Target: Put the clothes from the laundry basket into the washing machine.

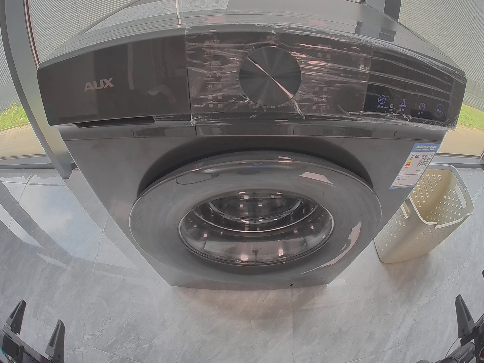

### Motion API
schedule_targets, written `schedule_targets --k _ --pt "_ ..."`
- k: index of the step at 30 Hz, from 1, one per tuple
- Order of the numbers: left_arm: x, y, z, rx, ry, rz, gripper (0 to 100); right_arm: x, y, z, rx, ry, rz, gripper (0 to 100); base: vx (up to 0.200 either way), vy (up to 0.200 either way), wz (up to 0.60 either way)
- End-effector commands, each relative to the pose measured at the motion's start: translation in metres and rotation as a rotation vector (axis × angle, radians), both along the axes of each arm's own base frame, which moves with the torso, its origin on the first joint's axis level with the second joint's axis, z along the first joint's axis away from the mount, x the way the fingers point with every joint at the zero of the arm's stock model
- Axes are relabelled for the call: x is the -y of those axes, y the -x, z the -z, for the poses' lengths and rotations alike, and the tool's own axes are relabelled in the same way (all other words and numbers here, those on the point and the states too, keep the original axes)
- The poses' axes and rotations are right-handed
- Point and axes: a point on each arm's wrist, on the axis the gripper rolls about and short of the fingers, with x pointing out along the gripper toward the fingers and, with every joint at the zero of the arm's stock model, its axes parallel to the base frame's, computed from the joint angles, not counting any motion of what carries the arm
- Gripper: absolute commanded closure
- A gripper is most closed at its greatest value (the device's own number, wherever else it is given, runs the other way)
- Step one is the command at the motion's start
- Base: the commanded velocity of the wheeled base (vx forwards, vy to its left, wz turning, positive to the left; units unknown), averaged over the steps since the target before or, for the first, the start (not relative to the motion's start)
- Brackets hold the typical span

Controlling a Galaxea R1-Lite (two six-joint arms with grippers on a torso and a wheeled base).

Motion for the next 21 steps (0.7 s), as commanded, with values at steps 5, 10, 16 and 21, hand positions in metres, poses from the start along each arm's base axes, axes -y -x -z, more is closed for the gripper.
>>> schedule_targets --k 5,10,16,21 --pt "0.000 0.000 0.005 0.000 0.002 0.000 0 -0.001 0.003 0.011 -0.003 0.026 0.040 0 0.000 0.000 0.00" --pt "0.000 0.000 0.005 0.000 0.002 -0.002 0 0.000 0.002 0.020 -0.093 0.011 0.097 0 0.000 0.000 0.00" --pt "0.000 0.000 0.005 -0.001 -0.009 -0.013 0 0.001 0.002 0.025 -0.143 -0.017 0.115 0 0.000 0.000 0.00" --pt "0.000 0.000 0.005 0.000 -0.007 -0.005 0 0.001 0.002 0.025 -0.145 -0.022 0.127 0 0.000 0.000 0.00"
